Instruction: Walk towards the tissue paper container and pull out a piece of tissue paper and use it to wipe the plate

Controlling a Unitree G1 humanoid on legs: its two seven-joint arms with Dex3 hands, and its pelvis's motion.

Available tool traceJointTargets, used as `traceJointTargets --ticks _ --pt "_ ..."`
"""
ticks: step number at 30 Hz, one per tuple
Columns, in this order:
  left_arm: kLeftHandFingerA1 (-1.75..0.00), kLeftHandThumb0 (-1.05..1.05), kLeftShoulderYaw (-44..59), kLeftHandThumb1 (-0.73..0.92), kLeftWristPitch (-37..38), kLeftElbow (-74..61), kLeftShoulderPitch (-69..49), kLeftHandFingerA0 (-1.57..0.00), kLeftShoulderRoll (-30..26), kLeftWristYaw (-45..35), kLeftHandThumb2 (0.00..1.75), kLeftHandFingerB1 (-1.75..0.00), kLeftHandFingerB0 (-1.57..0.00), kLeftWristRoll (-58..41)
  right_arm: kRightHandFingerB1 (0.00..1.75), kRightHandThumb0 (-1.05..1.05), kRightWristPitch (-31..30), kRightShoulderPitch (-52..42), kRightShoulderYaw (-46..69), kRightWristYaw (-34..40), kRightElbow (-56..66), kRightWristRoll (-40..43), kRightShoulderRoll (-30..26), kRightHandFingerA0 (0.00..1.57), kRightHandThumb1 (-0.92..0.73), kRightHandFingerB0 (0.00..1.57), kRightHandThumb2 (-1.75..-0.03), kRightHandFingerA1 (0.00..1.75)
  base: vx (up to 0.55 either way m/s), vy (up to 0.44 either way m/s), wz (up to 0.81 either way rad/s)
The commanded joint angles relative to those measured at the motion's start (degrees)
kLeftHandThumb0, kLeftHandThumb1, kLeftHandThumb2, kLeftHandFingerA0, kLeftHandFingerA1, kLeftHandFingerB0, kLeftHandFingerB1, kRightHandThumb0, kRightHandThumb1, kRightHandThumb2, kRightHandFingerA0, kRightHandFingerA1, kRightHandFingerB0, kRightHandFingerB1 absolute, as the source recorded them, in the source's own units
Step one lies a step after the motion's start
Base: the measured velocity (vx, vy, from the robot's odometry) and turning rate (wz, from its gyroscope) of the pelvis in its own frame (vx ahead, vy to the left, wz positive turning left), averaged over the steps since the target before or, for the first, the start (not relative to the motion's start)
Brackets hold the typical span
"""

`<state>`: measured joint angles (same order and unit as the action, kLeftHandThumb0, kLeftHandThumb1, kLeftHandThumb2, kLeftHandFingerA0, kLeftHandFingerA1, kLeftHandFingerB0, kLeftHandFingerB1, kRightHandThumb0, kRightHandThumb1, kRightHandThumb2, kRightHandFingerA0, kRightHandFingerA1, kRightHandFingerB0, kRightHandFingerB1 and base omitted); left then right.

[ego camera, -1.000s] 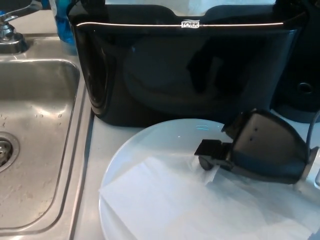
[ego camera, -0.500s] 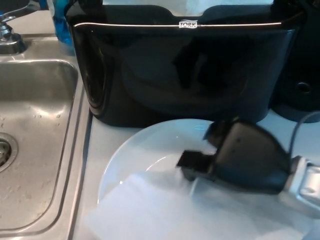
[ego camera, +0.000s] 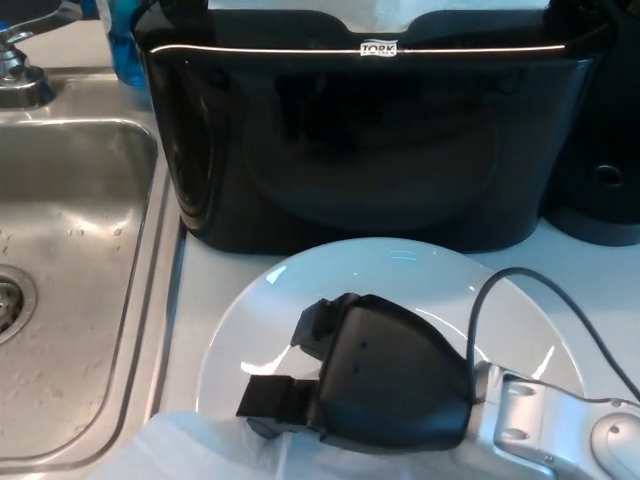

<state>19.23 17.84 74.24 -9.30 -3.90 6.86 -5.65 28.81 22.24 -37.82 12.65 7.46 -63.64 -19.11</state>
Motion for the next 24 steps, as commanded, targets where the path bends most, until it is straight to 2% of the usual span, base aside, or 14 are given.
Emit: traceJointTargets --ticks 1,2,3,7,8,12,13,14,15,18,19,20,22,24 --pt "-0.94 0.08 0.6 0.8 3.5 -0.2 -0.3 -0.75 -0.7 -0.2 0.87 -0.71 -0.65 -0.5 1.03 -0.38 -0.1 -0.8 -0.5 -4.0 0.1 -0.9 -1.2 1.33 -0.47 0.87 -1.14 1.44 0.0 0.0 0.0" --pt "-0.94 0.08 0.7 0.8 3.4 -0.2 -0.3 -0.75 -0.7 -0.4 0.87 -0.71 -0.65 -0.6 1.03 -0.38 -0.1 -0.8 -0.4 -4.2 0.3 -1.0 -1.4 1.33 -0.47 0.87 -1.14 1.44 0.0 0.0 0.0" --pt "-0.96 0.05 0.9 0.8 3.3 -0.1 -0.2 -0.75 -0.7 -0.3 0.8 -0.71 -0.64 -0.7 1.08 -0.28 0.3 -1.0 -0.1 -3.7 0.0 -0.3 -1.6 1.1 -0.43 0.87 -1.15 1.75 0.0 0.0 0.0" --pt "-0.96 0.04 0.5 0.79 3.7 0.0 -0.1 -0.77 -0.7 -0.2 0.81 -0.72 -0.65 0.0 1.14 -0.26 0.9 -1.5 0.8 -4.3 0.9 0.9 -3.0 1.11 -0.44 0.87 -1.14 1.75 0.0 0.0 0.0" --pt "-0.96 0.02 0.5 0.78 3.7 0.0 -0.1 -0.77 -0.6 -0.1 0.78 -0.72 -0.65 0.0 1.27 -0.26 1.2 -1.5 1.0 -4.2 1.0 1.0 -3.5 1.09 -0.44 0.86 -1.13 1.75 0.0 0.0 0.0" --pt "-0.95 0.02 0.7 0.79 3.4 -0.1 0.2 -0.77 0.0 0.2 0.77 -0.71 -0.65 -0.3 1.21 -0.27 1.8 -0.9 2.5 -3.7 1.8 -0.1 -6.2 1.1 -0.45 0.84 -1.12 1.75 0.0 0.0 0.0" --pt "-0.95 0.01 0.6 0.79 3.3 -0.1 0.2 -0.78 0.0 0.5 0.76 -0.71 -0.65 -0.1 1.04 -0.35 2.2 -0.6 2.9 -2.6 1.4 -0.3 -6.7 1.34 -0.43 0.91 -1.11 1.45 0.0 0.0 0.0" --pt "-0.97 0.04 0.7 0.8 2.9 0.0 0.4 -0.78 -0.1 0.5 0.8 -0.71 -0.65 -0.3 1.05 -0.32 2.4 0.0 4.3 -3.9 1.7 0.8 -8.0 1.33 -0.42 0.9 -1.13 1.45 0.0 0.0 0.0" --pt "-0.97 0.05 0.9 0.79 2.8 0.0 0.4 -0.78 -0.2 0.4 0.82 -0.72 -0.65 -0.5 1.08 -0.24 2.7 0.3 5.1 -4.2 1.7 1.4 -8.7 1.1 -0.42 0.87 -1.13 1.75 0.0 0.0 0.0" --pt "-0.98 0.06 1.0 0.8 3.0 0.0 0.2 -0.79 -0.4 0.2 0.85 -0.72 -0.65 -0.5 1.16 -0.22 3.1 0.5 6.5 -4.5 1.3 2.8 -9.7 1.1 -0.41 0.87 -1.13 1.75 0.0 0.0 0.0" --pt "-0.96 0.08 0.9 0.79 3.3 0.3 0.1 -0.79 -0.7 0.0 0.83 -0.72 -0.66 -0.2 1.21 -0.17 3.7 0.6 8.1 -5.2 1.4 4.6 -11.2 1.18 -0.4 0.92 -1.22 1.75 0.0 0.0 0.0" --pt "-0.95 0.09 1.0 0.78 3.3 0.4 0.1 -0.79 -0.8 0.0 0.84 -0.71 -0.65 -0.1 1.2 -0.21 4.1 0.7 8.9 -4.7 1.1 4.6 -12.0 1.1 -0.44 0.88 -1.15 1.75 0.0 0.0 0.0" --pt "-0.95 0.03 1.1 0.78 3.0 0.4 0.1 -0.78 -0.8 0.0 0.76 -0.71 -0.66 -0.3 1.34 -0.2 4.8 0.3 10.8 -4.0 0.8 5.0 -14.0 1.09 -0.47 0.86 -1.14 1.75 0.0 0.0 0.0" --pt "-0.93 0.03 0.8 0.78 3.0 0.3 0.0 -0.77 -0.8 0.3 0.76 -0.7 -0.65 0.0 1.35 -0.2 5.7 0.1 11.7 -3.2 -0.1 5.3 -14.9 1.09 -0.46 0.86 -1.14 1.75 0.0 0.0 0.0"
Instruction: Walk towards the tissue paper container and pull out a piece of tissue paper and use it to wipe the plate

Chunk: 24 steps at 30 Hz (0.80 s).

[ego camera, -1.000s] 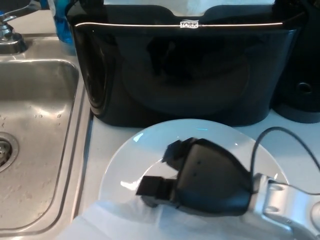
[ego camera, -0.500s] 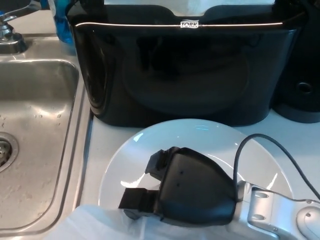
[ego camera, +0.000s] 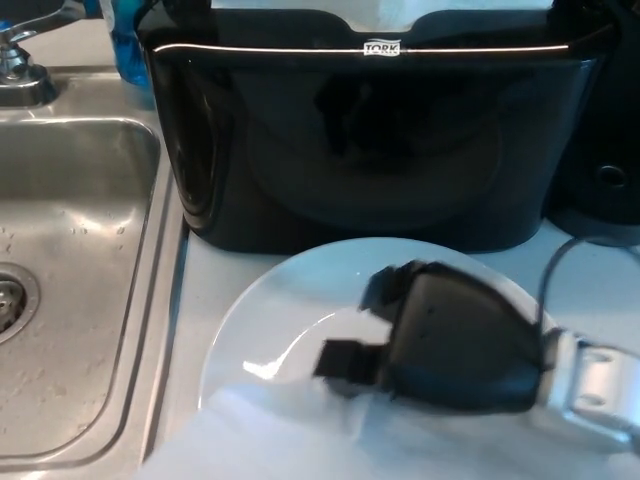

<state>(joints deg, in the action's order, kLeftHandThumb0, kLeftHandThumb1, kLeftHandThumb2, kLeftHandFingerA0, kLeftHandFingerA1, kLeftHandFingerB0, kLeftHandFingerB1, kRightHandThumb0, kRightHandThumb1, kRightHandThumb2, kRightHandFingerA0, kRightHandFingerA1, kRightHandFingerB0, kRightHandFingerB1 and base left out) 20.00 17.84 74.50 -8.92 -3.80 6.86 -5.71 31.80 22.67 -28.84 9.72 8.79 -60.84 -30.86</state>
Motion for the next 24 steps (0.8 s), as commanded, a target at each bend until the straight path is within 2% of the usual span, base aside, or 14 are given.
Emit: traceJointTargets --ticks 1,3,8,9,10,13,14,15,16,18,19,20,22,24 --pt "-0.95 0.04 0.6 0.79 3.0 0.0 -0.5 -0.74 -0.7 -0.1 0.78 -0.71 -0.64 -0.6 1.4 -0.21 3.4 -0.4 3.3 -0.7 -1.7 3.6 -3.9 1.09 -0.48 0.81 -1.14 1.75 0.0 0.0 0.0" --pt "-0.95 0.04 0.9 0.79 3.1 0.0 -0.8 -0.74 -0.5 -0.3 0.78 -0.71 -0.64 -0.8 1.4 -0.21 4.0 -0.3 3.5 -1.0 -2.2 4.1 -4.1 1.09 -0.48 0.81 -1.14 1.75 0.0 0.0 0.0" --pt "-0.95 0.04 0.8 0.77 3.3 -0.2 -0.8 -0.77 -0.1 0.2 0.84 -0.73 -0.66 -0.5 0.98 -0.2 4.1 2.2 8.3 -1.6 -0.6 6.5 -5.4 1.11 -0.47 0.85 -1.11 1.75 0.0 0.0 0.0" --pt "-0.94 0.04 0.7 0.76 3.5 -0.3 -0.9 -0.77 -0.1 0.2 0.87 -0.72 -0.65 -0.3 0.83 -0.25 4.4 3.8 10.7 -1.8 0.1 8.1 -6.4 1.36 -0.5 0.81 -1.15 1.44 0.0 0.0 0.0" --pt "-0.95 0.04 0.7 0.77 3.5 -0.3 -1.1 -0.78 -0.1 0.3 0.86 -0.73 -0.65 -0.3 0.76 -0.21 4.3 4.6 12.0 -2.0 0.7 8.4 -6.7 1.11 -0.5 0.84 -1.13 1.7 0.0 0.0 0.0" --pt "-0.95 0.01 1.0 0.79 3.2 -0.3 -1.2 -0.76 -0.2 0.3 0.78 -0.73 -0.66 -0.5 0.78 -0.29 2.5 5.9 16.9 -6.2 4.0 11.6 -9.1 1.11 -0.53 0.93 -0.93 1.69 0.0 0.0 0.0" --pt "-0.92 0.0 1.0 0.8 3.1 -0.3 -1.2 -0.74 -0.2 0.4 0.73 -0.72 -0.65 -0.4 1.03 -0.02 2.5 6.0 17.6 -6.3 4.2 11.8 -9.1 1.34 -0.55 0.83 -1.15 1.74 0.0 0.0 0.0" --pt "-0.92 0.0 1.0 0.8 3.1 -0.3 -1.2 -0.74 -0.1 0.5 0.73 -0.72 -0.65 -0.4 1.03 -0.02 2.7 6.0 17.7 -6.5 4.2 11.9 -9.0 1.34 -0.55 0.83 -1.15 1.74 0.0 0.0 0.0" --pt "-0.94 -0.03 1.2 0.78 3.3 -0.1 -1.2 -0.76 0.0 0.4 0.76 -0.74 -0.66 -0.5 0.9 -0.31 2.4 6.8 21.3 -5.3 4.8 11.9 -10.7 1.08 -0.49 0.97 -0.82 1.7 0.0 0.0 0.0" --pt "-0.95 -0.03 1.3 0.78 3.4 0.0 -1.2 -0.77 0.0 0.2 0.76 -0.74 -0.66 -0.6 0.92 -0.26 2.4 7.2 24.5 -4.6 4.7 13.2 -11.4 1.08 -0.43 0.98 -0.9 1.7 0.0 0.0 0.0" --pt "-0.96 -0.06 1.1 0.78 3.5 0.0 -1.2 -0.79 0.1 0.6 0.74 -0.75 -0.69 -0.3 0.75 -0.24 2.0 7.0 27.0 -5.0 4.4 15.7 -12.1 1.16 -0.46 0.96 -0.94 1.61 0.0 0.0 0.0" --pt "-0.98 -0.04 1.2 0.76 3.5 0.0 -1.3 -0.78 0.2 0.6 0.75 -0.76 -0.7 -0.3 0.88 -0.24 1.7 7.1 28.5 -5.3 4.1 17.1 -12.5 1.15 -0.38 0.97 -1.1 1.65 0.0 0.0 0.0" --pt "-0.99 -0.03 1.5 0.76 3.7 -0.1 -1.6 -0.79 0.4 0.4 0.78 -0.77 -0.69 -0.7 0.96 -0.23 0.9 7.2 30.7 -7.5 4.3 17.7 -13.9 1.13 -0.38 0.96 -1.12 1.68 0.0 0.0 0.0" --pt "-1.01 0.0 2.1 0.77 3.4 0.1 -1.5 -0.82 0.4 0.0 0.82 -0.78 -0.72 -1.1 0.85 -0.25 1.7 6.7 33.8 -6.8 3.4 17.8 -15.8 1.15 -0.41 1.01 -1.06 1.64 0.0 0.0 0.0"
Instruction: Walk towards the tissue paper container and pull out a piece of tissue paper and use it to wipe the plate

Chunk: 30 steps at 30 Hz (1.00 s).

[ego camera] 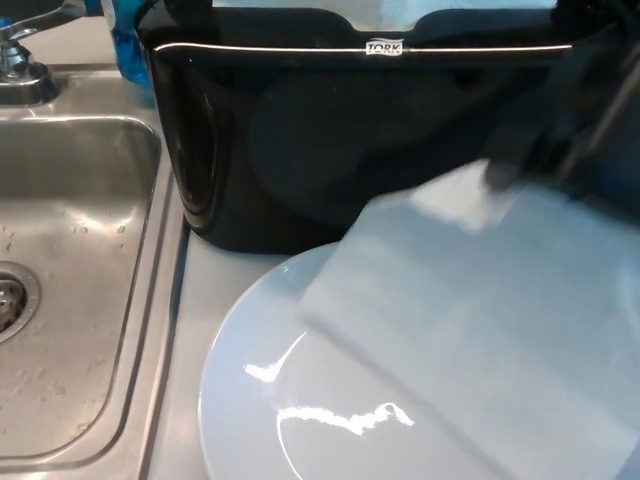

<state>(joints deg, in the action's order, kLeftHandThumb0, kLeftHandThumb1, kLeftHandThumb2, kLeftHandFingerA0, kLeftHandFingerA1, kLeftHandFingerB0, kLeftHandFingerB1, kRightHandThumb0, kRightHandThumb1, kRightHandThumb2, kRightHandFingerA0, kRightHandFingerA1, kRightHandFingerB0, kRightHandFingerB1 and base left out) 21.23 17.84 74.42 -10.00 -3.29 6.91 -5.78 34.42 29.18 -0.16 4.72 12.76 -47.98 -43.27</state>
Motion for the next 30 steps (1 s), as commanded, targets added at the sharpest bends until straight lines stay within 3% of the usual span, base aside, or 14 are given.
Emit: traceJointTargets --ticks 1,3,5,7,10,13,20,21,24,25,26,27,29,30 --pt "-1.0 -0.01 0.6 0.77 3.4 0.1 -0.5 -0.82 0.0 0.4 0.8 -0.78 -0.72 -0.7 0.91 -0.27 -0.8 -0.4 6.7 -1.8 -1.0 5.7 -4.3 1.15 -0.41 1.02 -1.07 1.65 0.0 0.0 0.0" --pt "-0.99 -0.01 0.4 0.77 3.7 0.2 -0.6 -0.81 -0.1 0.4 0.8 -0.76 -0.69 -0.4 0.9 -0.28 -0.5 -0.9 8.2 -1.2 -1.8 5.4 -5.2 1.14 -0.43 1.02 -0.99 1.66 0.0 0.0 0.0" --pt "-0.99 -0.02 0.7 0.74 4.3 -0.1 -0.5 -0.8 0.1 0.5 0.8 -0.77 -0.69 -0.6 1.12 -0.26 0.1 -3.4 12.1 -0.2 -4.2 5.1 -8.1 1.12 -0.35 0.98 -1.17 1.67 0.0 0.0 0.0" --pt "-0.99 -0.01 1.2 0.75 3.8 0.1 -0.2 -0.81 0.0 0.0 0.82 -0.78 -0.7 -1.1 1.18 -0.23 1.4 -4.3 13.2 1.5 -5.5 5.0 -8.6 1.13 -0.32 1.0 -1.18 1.66 0.0 0.0 0.0" --pt "-0.94 -0.03 1.2 0.73 3.9 0.5 0.2 -0.82 -0.1 0.0 0.8 -0.77 -0.72 -0.6 0.91 -0.26 2.5 -7.8 15.0 3.1 -7.4 5.0 -9.0 1.15 -0.35 1.03 -1.04 1.61 0.0 0.0 0.0" --pt "-0.96 0.02 1.0 0.76 3.6 0.1 0.4 -0.78 0.0 0.7 0.8 -0.71 -0.65 -0.4 0.84 -0.24 2.9 -10.4 15.2 4.7 -8.5 3.0 -9.0 1.16 -0.37 1.05 -1.01 1.59 0.0 0.0 0.0" --pt "-0.95 0.0 1.6 0.73 3.4 0.3 0.7 -0.79 0.7 0.1 0.8 -0.73 -0.68 -0.9 0.86 -0.28 3.7 -14.5 13.1 8.9 -9.9 -2.3 -9.6 1.15 -0.33 1.07 -1.02 1.56 0.0 0.0 0.0" --pt "-0.93 -0.02 2.2 0.76 3.3 0.1 0.6 -0.77 0.6 -0.1 0.79 -0.72 -0.65 -1.4 1.03 -0.23 4.1 -16.7 11.8 11.4 -11.0 -5.1 -9.3 1.13 -0.33 1.03 -1.06 1.6 0.0 0.0 0.0" --pt "-0.93 0.02 3.0 0.79 3.1 0.2 0.9 -0.77 0.3 -0.7 0.81 -0.73 -0.66 -1.9 1.03 -0.22 3.5 -18.2 10.5 13.0 -12.0 -6.8 -9.5 1.09 -0.32 1.04 -0.99 1.6 0.0 0.0 0.0" --pt "-0.91 0.05 3.6 0.78 2.5 0.6 1.0 -0.78 -0.2 -1.1 0.81 -0.72 -0.67 -2.3 0.91 -0.22 3.5 -19.3 8.7 15.2 -13.9 -8.9 -9.1 1.13 -0.29 1.1 -0.99 1.55 0.0 0.0 0.0" --pt "-0.91 0.05 3.9 0.78 2.3 0.8 1.1 -0.78 -0.3 -1.2 0.81 -0.72 -0.67 -2.3 0.91 -0.22 3.5 -19.5 8.0 16.3 -14.7 -9.7 -9.1 1.13 -0.29 1.1 -0.99 1.55 0.0 0.0 0.0" --pt "-0.92 -0.03 4.1 0.77 2.3 0.8 1.1 -0.8 -0.3 -0.9 0.73 -0.72 -0.68 -2.3 0.88 -0.18 3.8 -20.5 5.8 12.9 -16.2 -7.7 -8.9 1.11 -0.36 1.05 -0.99 1.53 0.0 0.0 0.0" --pt "-0.92 -0.03 4.4 0.77 2.3 0.9 1.0 -0.8 -0.3 -1.0 0.73 -0.72 -0.68 -2.3 0.88 -0.18 3.5 -20.3 4.8 13.1 -16.7 -7.5 -9.3 1.11 -0.36 1.05 -0.99 1.53 0.0 0.0 0.0" --pt "-0.9 0.04 4.0 0.74 2.5 0.8 1.1 -0.77 -0.1 -0.6 0.83 -0.73 -0.66 -1.8 0.86 -0.16 4.8 -20.5 2.3 14.1 -19.2 -8.1 -8.8 1.09 -0.36 1.05 -0.96 1.52 0.0 0.0 0.0"
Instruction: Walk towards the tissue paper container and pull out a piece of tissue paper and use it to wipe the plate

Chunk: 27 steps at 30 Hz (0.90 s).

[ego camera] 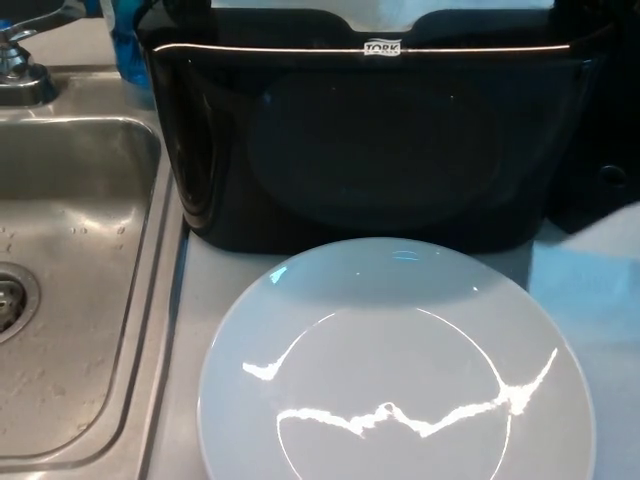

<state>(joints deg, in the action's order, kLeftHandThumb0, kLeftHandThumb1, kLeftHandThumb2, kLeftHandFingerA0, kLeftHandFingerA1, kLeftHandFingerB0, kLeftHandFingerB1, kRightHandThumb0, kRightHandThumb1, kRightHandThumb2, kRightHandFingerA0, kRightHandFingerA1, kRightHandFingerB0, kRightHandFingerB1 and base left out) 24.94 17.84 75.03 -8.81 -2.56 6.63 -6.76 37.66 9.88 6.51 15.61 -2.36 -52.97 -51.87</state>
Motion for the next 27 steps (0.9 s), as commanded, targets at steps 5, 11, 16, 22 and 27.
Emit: traceJointTargets --ticks 5,11,16,22,27 --pt "-0.95 0.05 0.0 0.76 3.7 -0.6 -0.1 -0.76 -0.2 -0.2 0.87 -0.71 -0.62 -0.9 0.83 -0.13 0.0 -3.8 -11.1 -2.0 -5.9 -3.6 -0.6 1.05 -0.48 0.98 -0.84 1.64 0.0 0.0 0.0" --pt "-0.98 0.08 0.1 0.76 3.5 -1.0 -0.8 -0.77 -0.7 -0.3 0.9 -0.73 -0.65 -1.1 0.74 -0.14 -6.8 -6.9 -13.1 -21.5 -0.9 3.1 -3.3 0.97 -0.66 0.89 -0.72 1.61 0.0 0.0 0.0" --pt "-0.9 0.01 0.5 0.75 2.2 0.2 -0.1 -0.8 -1.1 -0.4 0.74 -0.72 -0.69 -1.2 0.3 -0.46 -13.8 -9.4 -10.3 -34.0 8.5 5.1 -7.1 0.3 -0.62 0.25 -0.6 0.43 0.0 0.0 0.0" --pt "-0.92 0.02 -0.1 0.76 3.0 -0.1 -0.1 -0.79 -0.2 0.0 0.83 -0.72 -0.67 -0.7 0.27 -0.74 -19.2 -11.8 -6.2 -41.4 16.4 9.2 -8.2 0.0 -0.43 0.05 -0.76 0.04 0.0 0.0 0.0" --pt "-0.89 0.01 -0.2 0.76 3.2 -0.4 -0.3 -0.75 -0.5 -0.3 0.81 -0.73 -0.67 -0.6 0.07 -0.86 -20.8 -14.3 1.0 -49.3 27.1 11.2 -13.2 0.0 -0.37 0.01 -0.81 0.0 0.0 0.0 0.0"
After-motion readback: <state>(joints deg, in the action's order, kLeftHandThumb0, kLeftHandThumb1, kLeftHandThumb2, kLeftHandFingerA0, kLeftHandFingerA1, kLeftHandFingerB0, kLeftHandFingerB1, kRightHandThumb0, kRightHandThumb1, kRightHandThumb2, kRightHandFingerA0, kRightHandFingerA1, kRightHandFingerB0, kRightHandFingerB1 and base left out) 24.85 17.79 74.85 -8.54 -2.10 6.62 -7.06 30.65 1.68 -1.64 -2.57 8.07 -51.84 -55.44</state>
